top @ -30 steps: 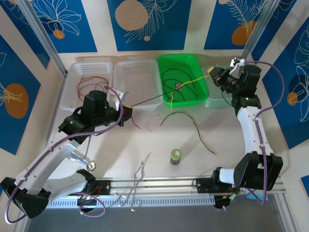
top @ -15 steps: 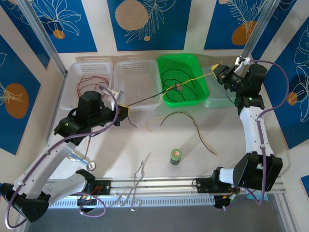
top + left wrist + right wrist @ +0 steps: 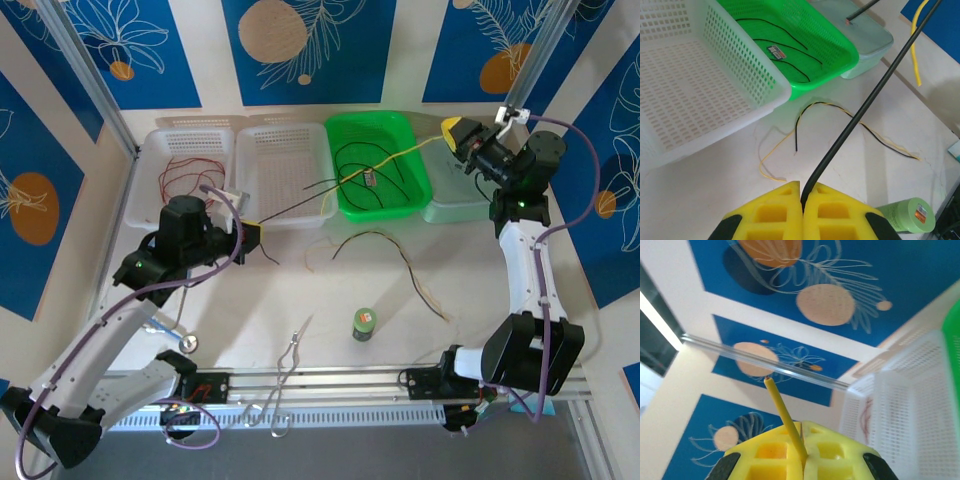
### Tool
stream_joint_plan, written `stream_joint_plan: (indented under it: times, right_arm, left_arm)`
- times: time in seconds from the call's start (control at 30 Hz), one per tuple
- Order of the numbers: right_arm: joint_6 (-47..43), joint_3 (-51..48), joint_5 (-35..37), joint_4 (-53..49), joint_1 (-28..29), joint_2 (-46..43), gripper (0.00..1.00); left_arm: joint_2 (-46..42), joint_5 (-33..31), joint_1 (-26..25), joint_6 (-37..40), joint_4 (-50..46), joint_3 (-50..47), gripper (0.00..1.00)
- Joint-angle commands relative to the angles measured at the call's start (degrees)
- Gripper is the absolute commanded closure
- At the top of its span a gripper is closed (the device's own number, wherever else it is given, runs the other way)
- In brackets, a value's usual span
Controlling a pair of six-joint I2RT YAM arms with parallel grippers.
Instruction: Untangle the cables
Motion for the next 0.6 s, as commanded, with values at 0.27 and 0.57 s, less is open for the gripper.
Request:
stream_joint_plan:
  times: [0.27, 0.57]
  right_arm:
    - [18.8, 5.3, 13.7, 20.4, 9.0, 3.5, 1.0]
    - [15.9, 5.3, 17.5, 19.1, 17.3, 4.3, 1.0]
  left_arm:
    - [6.8, 4.7, 1.0, -6.6, 7.1, -2.1, 1.0]
    - [13.2, 8.3, -4.8, -14.6, 26.1, -4.8, 1.0]
